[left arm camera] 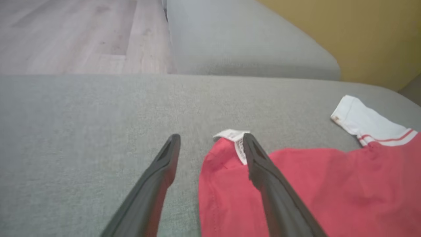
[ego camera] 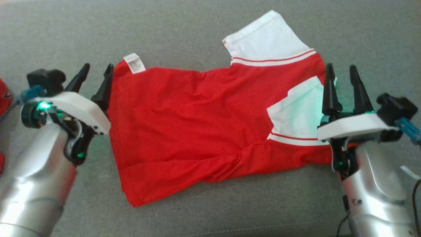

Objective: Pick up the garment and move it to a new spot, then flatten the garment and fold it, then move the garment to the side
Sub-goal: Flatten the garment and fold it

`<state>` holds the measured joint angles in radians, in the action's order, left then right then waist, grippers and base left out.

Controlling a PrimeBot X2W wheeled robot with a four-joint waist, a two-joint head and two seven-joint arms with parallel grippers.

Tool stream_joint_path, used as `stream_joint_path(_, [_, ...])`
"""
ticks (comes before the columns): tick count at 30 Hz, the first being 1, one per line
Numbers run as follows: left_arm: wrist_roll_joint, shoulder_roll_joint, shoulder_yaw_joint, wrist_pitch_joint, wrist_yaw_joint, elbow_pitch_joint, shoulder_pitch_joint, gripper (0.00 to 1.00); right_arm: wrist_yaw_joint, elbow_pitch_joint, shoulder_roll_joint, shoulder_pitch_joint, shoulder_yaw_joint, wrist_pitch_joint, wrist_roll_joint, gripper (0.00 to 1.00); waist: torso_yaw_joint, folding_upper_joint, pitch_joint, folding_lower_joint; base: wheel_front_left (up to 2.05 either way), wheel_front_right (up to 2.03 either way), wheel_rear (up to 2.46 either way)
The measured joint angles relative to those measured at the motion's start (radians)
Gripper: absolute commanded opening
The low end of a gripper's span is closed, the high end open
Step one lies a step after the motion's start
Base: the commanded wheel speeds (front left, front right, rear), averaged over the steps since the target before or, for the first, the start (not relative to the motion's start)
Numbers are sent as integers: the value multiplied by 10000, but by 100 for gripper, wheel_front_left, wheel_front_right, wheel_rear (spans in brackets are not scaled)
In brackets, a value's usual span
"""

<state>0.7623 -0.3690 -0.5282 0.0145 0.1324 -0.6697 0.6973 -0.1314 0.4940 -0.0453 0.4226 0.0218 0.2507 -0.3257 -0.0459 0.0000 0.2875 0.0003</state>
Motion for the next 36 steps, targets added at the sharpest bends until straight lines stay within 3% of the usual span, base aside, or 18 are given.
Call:
stream_joint_path(4, [1310, -629, -1005, 472, 0, 161, 221, 100, 0, 44, -6, 314, 211, 0, -13, 100, -195, 0, 375, 0, 0, 0, 0])
stream_joint_path(8, [2140, -888, -1824, 449, -2, 291, 497, 100, 0, 52, -12, 452, 307, 0, -13, 100, -343, 0, 672, -1, 0, 0, 0])
stream_joint_path(15, [2711, -1085, -2869, -217, 0, -119, 1162, 100, 0, 119, -15, 698, 424, 0, -12, 100, -498, 0, 973, -2, 0, 0, 0])
stream_joint_path(16, [2798, -1089, -2953, -295, 0, -201, 1211, 80, 0, 150, -15, 755, 451, 0, -10, 100, -508, 0, 994, -2, 0, 0, 0])
stream_joint_path(17, [2869, -1101, -3112, -355, 0, -284, 1248, 16, 0, 182, -15, 818, 468, 0, -10, 100, -513, 0, 1011, -2, 0, 0, 0])
stream_joint_path(18, [2938, -1101, -3219, -401, 0, -339, 1261, 0, 0, 205, -15, 859, 476, 0, 8, 100, -508, 0, 1024, -2, 0, 0, 0])
stream_joint_path(24, [3308, -1103, -3791, -1095, 0, -454, 1517, 0, 0, 600, -153, 1351, 633, 0, 192, 100, -291, 0, 1062, -3, 0, 0, 0])
stream_joint_path(28, [3428, -1074, -3940, -1864, 0, -616, 1952, 0, 0, 1770, -571, 2290, 884, -56, 499, 100, 25, 0, 1087, -2, 0, 0, 0])
stream_joint_path(36, [3914, -654, -4688, -2286, 0, -368, 2316, 0, 0, 4169, -1062, 5110, 913, -1793, 1841, 100, 910, 0, 1309, -2, 0, 0, 0])
